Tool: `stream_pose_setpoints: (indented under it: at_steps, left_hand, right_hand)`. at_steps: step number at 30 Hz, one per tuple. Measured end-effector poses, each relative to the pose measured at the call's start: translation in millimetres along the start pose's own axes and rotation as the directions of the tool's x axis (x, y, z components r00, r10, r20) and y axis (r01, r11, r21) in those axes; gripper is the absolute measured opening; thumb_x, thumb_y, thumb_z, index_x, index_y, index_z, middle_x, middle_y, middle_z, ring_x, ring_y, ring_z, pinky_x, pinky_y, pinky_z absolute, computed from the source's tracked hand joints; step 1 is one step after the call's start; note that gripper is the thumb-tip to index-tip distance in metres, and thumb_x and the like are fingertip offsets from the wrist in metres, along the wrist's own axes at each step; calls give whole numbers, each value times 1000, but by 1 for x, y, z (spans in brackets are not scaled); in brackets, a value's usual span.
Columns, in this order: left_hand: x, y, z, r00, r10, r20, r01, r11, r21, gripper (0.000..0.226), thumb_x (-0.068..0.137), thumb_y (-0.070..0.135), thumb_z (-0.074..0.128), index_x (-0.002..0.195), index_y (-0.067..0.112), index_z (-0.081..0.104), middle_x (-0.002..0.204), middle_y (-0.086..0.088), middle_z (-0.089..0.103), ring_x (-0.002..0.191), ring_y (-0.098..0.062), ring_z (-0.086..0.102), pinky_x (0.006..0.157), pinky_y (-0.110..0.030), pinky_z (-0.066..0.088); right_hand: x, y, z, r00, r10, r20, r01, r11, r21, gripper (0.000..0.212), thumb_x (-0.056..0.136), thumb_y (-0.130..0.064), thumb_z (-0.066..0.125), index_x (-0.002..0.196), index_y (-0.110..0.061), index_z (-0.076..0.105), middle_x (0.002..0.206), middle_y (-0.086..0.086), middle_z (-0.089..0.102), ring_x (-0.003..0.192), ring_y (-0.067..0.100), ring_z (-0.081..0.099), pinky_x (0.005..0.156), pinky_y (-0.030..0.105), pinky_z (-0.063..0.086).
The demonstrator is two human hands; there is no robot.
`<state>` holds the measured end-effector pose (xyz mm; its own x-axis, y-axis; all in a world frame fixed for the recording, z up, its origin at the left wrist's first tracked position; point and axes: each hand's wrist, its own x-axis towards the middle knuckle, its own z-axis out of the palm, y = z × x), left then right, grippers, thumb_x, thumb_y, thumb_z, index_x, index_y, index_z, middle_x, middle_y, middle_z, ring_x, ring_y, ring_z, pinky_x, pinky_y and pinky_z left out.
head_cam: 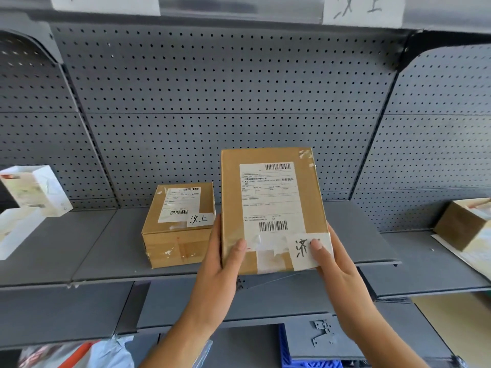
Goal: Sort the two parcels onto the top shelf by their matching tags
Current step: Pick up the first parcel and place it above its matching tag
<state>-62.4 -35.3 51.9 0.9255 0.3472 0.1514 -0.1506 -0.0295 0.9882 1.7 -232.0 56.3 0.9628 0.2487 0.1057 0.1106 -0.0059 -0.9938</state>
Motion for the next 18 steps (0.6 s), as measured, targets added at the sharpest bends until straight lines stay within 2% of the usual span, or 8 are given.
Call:
stream_pose_setpoints:
  at_steps: [5, 8, 11, 14, 18]
  left_hand:
    - [-17, 14, -12, 996, 86, -10, -86, 996, 14, 71, 94, 47, 50, 162, 44, 31, 141, 50, 55, 129, 30, 48, 95, 8, 36]
    - [-20, 19, -18, 994, 112, -13, -111, 993, 38, 66, 96, 47, 48, 161, 44, 35, 147, 37, 60, 135, 21, 51, 98, 5, 38]
    - [-24, 23, -20, 991, 133, -22, -132, 991, 38, 65, 96, 46, 49, 160, 43, 38, 147, 32, 62, 136, 15, 54, 98, 3, 40]
    - [-28, 25, -20, 988, 153, -28, -152, 987, 43, 66, 95, 46, 49, 160, 42, 38, 145, 32, 63, 135, 11, 57, 99, 2, 42]
    - [-30, 27, -21, 986, 163, -32, -161, 986, 49, 65, 96, 45, 49, 160, 39, 39, 145, 30, 64, 134, 9, 58, 97, 3, 41]
  right_hand:
    - [-18, -14, 5, 1000, 5, -16, -4, 997, 78, 36, 112, -49, 41, 139, -62, 60, 149, -30, 67, 146, -4, 53, 131, 39, 31]
    - [-23, -19, 6, 1000, -10, 7, 9, 997, 79, 44, 116, -46, 28, 149, -57, 54, 151, -30, 64, 147, -7, 52, 131, 38, 31]
    - [-27, -21, 8, 998, -57, 38, 52, 992, 112, 48, 107, -58, 37, 151, -54, 52, 155, -29, 62, 150, -4, 49, 132, 40, 29]
    - [-30, -20, 8, 995, -87, 44, 81, 988, 129, 56, 98, -59, 39, 152, -51, 52, 156, -24, 62, 151, 0, 49, 132, 41, 29]
    - [-33, -23, 9, 993, -105, 45, 98, 987, 130, 54, 97, -58, 40, 149, -53, 54, 153, -26, 64, 150, -1, 51, 131, 41, 30]
